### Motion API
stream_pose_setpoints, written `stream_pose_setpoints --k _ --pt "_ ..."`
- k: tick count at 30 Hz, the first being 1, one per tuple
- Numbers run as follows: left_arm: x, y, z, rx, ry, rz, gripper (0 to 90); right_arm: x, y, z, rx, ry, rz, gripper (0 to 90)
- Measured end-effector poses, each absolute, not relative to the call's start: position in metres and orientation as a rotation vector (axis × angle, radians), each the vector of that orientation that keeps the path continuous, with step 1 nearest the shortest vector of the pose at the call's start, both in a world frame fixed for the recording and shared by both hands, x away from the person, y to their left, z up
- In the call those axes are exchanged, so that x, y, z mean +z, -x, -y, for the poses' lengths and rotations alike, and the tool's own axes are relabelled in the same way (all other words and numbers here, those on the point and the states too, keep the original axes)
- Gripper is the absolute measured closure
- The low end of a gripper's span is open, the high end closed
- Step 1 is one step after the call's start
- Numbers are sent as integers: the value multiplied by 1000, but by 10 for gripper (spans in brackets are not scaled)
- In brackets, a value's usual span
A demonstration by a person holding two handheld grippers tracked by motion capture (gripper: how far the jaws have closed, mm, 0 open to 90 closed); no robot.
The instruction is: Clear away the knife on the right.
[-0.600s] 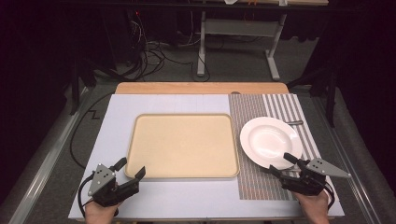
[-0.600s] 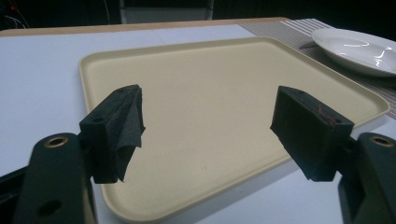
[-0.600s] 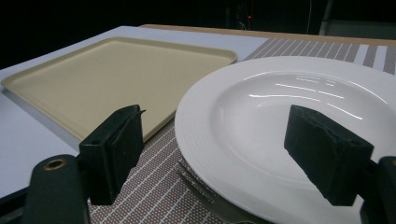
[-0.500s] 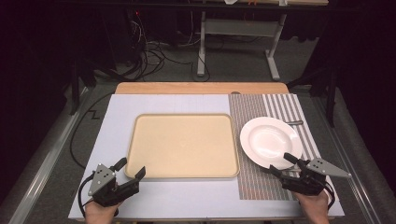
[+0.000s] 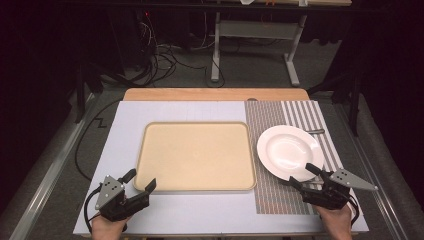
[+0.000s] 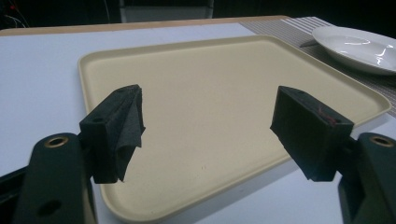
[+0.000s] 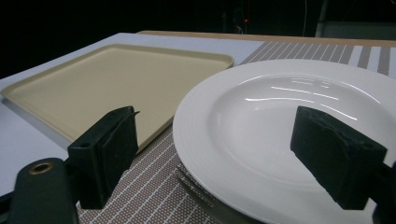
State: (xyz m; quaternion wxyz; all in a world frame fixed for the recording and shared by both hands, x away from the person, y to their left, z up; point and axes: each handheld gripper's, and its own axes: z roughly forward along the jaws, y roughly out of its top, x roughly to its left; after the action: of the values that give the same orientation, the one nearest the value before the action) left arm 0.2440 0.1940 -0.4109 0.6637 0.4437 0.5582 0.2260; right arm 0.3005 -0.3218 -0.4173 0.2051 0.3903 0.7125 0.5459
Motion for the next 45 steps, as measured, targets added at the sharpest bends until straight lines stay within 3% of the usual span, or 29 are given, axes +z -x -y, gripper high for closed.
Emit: stream_pose_setpoints --k 13,45 --pt "-411 -244 -193 506 -1011 -1257 260 -415 -300 319 1537 -1077 -1992 100" --pt "-412 -244 -193 512 -1017 -1258 260 -399 -312 317 1453 -1081 -1986 155"
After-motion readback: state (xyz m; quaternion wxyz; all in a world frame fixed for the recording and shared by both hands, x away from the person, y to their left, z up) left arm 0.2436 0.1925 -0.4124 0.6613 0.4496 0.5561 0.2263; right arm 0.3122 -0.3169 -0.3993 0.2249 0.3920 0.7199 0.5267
